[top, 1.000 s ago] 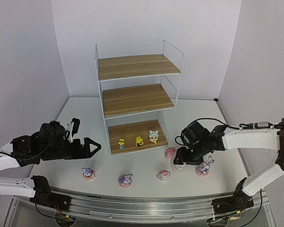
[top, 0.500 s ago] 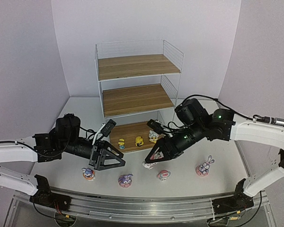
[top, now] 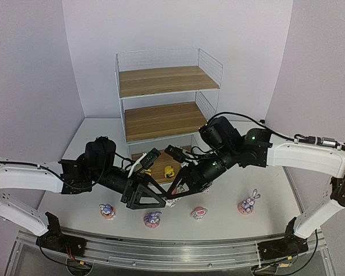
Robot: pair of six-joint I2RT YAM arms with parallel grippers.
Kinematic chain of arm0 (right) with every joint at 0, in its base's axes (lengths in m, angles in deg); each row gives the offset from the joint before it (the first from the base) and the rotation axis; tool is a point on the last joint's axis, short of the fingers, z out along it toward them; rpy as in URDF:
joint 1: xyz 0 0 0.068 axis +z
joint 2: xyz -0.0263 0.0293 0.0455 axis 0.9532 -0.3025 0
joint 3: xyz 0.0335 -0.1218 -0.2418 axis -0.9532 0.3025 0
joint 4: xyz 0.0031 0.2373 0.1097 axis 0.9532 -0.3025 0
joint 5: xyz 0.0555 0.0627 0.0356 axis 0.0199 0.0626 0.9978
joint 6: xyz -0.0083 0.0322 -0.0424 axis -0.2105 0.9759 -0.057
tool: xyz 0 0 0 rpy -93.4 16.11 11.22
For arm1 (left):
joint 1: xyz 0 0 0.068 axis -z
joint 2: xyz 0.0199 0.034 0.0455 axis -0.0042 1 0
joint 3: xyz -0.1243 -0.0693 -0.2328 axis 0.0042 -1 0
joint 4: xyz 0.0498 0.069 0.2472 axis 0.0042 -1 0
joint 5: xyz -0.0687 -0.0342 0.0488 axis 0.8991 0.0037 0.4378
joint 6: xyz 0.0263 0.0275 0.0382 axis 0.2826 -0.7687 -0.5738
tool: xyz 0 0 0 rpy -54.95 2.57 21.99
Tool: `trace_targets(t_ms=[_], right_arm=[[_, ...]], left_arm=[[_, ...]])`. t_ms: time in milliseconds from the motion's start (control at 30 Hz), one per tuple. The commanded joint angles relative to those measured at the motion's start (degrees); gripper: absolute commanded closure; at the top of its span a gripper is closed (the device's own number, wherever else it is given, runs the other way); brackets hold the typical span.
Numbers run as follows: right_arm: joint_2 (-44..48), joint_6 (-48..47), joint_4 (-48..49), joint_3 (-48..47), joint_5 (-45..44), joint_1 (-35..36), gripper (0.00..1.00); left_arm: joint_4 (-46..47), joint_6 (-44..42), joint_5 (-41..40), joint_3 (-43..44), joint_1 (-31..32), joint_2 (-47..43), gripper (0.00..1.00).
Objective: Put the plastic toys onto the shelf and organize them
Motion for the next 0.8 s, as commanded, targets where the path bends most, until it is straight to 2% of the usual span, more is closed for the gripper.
trace_targets(t_ms=[0, 233, 333, 400, 500, 600, 667, 700, 767], right_arm=[[1.09, -0.53, 3.04, -2.53, 2.46, 0.37, 0.78], [1.52, -0.49, 3.96, -2.41, 0.37, 0.38, 0.79], [2.05, 0.08, 5.3, -2.0, 0.38, 0.34, 0.78], [2.23, 0.4, 6.11, -1.58, 0.14, 0.35, 0.73], [2.69, 0.27, 6.38, -1.16, -1.71, 0.44, 0.69], [3.85, 0.47, 6.39, -0.82, -4.8, 0.34, 0.5], [5.44, 0.69, 6.38, -0.39, -9.52, 0.36, 0.22], [6.42, 0.6, 6.46, 0.13, -12.59, 0.36, 0.14], [9.16, 0.78, 6.87, 1.33, -18.44, 0.4, 0.09]], left_arm=[[5.28, 0.12, 1.72, 3.4, 0.49, 2.56, 0.22], [8.63, 0.83, 4.34, 4.13, 1.07, 4.54, 0.5], [9.4, 1.3, 4.76, 4.04, 1.18, 4.97, 0.68], [10.04, 1.63, 5.09, 4.02, 1.2, 5.14, 0.81], [10.61, 2.19, 4.04, 3.72, 1.23, 4.85, 0.98], [10.64, 2.84, 2.04, 3.33, 1.2, 4.15, 1.0], [10.51, 3.52, -0.26, 2.93, 1.21, 3.49, 1.0], [10.04, 3.74, -1.59, 2.85, 1.25, 3.16, 1.0], [8.1, 4.08, -5.67, 2.86, 1.21, 2.48, 1.0]])
